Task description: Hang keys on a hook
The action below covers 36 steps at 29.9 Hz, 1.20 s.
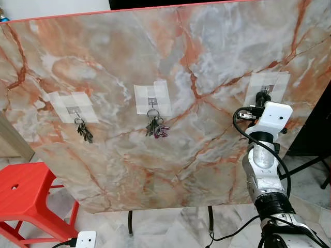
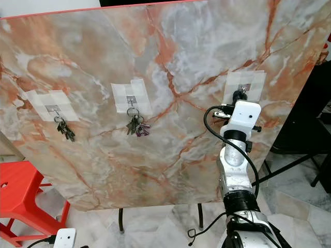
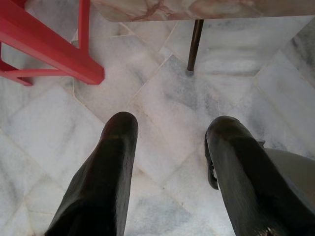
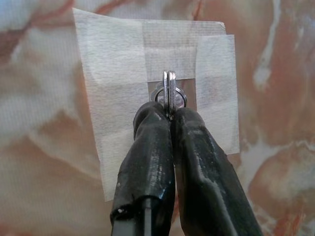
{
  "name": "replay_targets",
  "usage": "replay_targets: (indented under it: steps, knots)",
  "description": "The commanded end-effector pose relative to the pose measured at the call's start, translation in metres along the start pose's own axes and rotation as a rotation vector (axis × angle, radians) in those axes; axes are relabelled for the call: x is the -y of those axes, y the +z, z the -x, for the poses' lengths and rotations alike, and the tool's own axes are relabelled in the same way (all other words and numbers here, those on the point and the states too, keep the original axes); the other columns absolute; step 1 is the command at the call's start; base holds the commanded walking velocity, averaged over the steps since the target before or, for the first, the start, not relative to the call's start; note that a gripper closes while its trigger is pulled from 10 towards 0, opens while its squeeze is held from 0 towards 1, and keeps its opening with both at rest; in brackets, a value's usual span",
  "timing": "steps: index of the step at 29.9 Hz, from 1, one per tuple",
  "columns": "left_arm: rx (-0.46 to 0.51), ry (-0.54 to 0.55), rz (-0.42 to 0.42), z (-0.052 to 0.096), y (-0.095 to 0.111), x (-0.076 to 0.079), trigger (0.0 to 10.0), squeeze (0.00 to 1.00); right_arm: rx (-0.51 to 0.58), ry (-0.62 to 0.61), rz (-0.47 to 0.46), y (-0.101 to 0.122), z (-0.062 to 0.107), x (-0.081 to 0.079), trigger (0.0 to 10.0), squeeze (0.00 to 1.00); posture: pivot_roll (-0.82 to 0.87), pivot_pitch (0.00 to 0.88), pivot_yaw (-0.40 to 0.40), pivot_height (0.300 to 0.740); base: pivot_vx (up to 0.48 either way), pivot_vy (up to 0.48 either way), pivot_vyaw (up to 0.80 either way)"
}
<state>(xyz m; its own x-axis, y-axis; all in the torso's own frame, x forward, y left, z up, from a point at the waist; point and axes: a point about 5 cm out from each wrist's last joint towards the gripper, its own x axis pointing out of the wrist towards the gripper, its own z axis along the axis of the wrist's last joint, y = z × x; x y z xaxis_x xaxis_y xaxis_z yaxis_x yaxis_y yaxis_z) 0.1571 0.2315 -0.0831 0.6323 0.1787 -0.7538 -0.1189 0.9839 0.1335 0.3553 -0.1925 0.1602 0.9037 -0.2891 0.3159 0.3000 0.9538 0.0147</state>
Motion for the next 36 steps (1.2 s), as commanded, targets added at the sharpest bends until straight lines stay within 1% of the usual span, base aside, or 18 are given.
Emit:
replay_targets:
  steps: [1, 7, 16, 20, 36]
  knots:
    - [-0.016, 0.013, -0.021, 0.001, -0.004, -0.006, 10.0, 0.00, 0.004, -0.016, -0.009, 0.004, -0.004, 0.002, 10.0, 0.00, 0.04, 0.000, 0.059, 0.740, 0.000, 0.000, 0.00]
    - [-0.015, 0.013, -0.022, 0.001, -0.004, -0.006, 10.0, 0.00, -0.031, -0.027, -0.013, -0.001, -0.004, 0.004, 10.0, 0.00, 0.04, 0.000, 0.059, 0.740, 0.000, 0.000, 0.00]
    - [-0.014, 0.015, -0.023, 0.001, -0.003, -0.006, 10.0, 0.00, -0.044, -0.023, -0.014, -0.003, -0.002, 0.002, 10.0, 0.00, 0.04, 0.000, 0.059, 0.740, 0.000, 0.000, 0.00]
    - [-0.013, 0.016, -0.022, 0.001, -0.003, -0.006, 10.0, 0.00, -0.068, -0.012, -0.011, -0.007, -0.001, 0.001, 10.0, 0.00, 0.04, 0.000, 0.059, 0.740, 0.000, 0.000, 0.00]
    - [-0.014, 0.015, -0.023, 0.001, -0.003, -0.006, 10.0, 0.00, -0.121, -0.007, 0.002, -0.018, 0.008, -0.003, 10.0, 0.00, 0.04, 0.000, 0.056, 0.740, 0.000, 0.000, 0.00]
